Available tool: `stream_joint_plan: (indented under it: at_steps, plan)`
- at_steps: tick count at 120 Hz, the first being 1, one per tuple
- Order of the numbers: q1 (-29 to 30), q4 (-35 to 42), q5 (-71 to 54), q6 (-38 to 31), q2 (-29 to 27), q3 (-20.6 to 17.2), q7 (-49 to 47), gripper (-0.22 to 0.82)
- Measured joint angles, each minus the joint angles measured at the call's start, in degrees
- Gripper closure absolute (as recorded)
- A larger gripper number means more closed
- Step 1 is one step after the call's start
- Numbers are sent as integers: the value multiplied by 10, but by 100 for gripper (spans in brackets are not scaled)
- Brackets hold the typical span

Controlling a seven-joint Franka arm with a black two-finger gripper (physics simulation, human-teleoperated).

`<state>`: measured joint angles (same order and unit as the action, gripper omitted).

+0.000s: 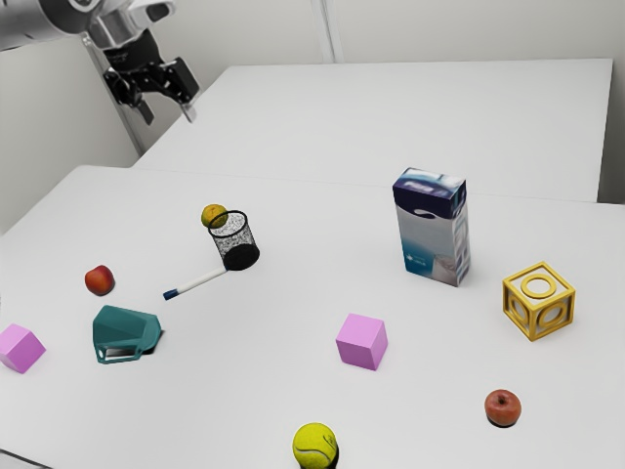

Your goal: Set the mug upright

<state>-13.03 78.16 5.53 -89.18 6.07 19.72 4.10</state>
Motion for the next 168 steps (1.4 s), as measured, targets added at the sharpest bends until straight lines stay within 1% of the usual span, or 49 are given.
stream_joint_plan:
  at_steps: [12,20,27,30,35,42,48,60,64,70,79,92,111,135,156,168]
  plan:
    - [-5,23,-2,1,-26,0,4,2]
    - [-12,86,-2,-1,-70,0,7,2]
    - [-12,165,0,-5,-122,1,9,2]
    - [7,199,0,-8,-146,1,10,2]
    - [58,248,1,-12,-181,4,13,2]
    - [115,298,2,-19,-209,15,23,2]
    - [142,337,4,-30,-222,39,35,2]
    - [158,400,8,-63,-227,114,68,2]
    - [165,414,10,-74,-224,134,81,2]
    - [187,437,28,-95,-212,153,104,2]
    - [212,452,82,-124,-165,178,147,2]
    - [236,454,189,-158,-86,186,222,2]
    - [241,457,281,-182,-47,188,326,2]
    - [254,455,371,-165,22,189,453,2]
    - [261,457,437,-123,65,189,538,2]
    - [264,457,467,-91,74,189,574,2]
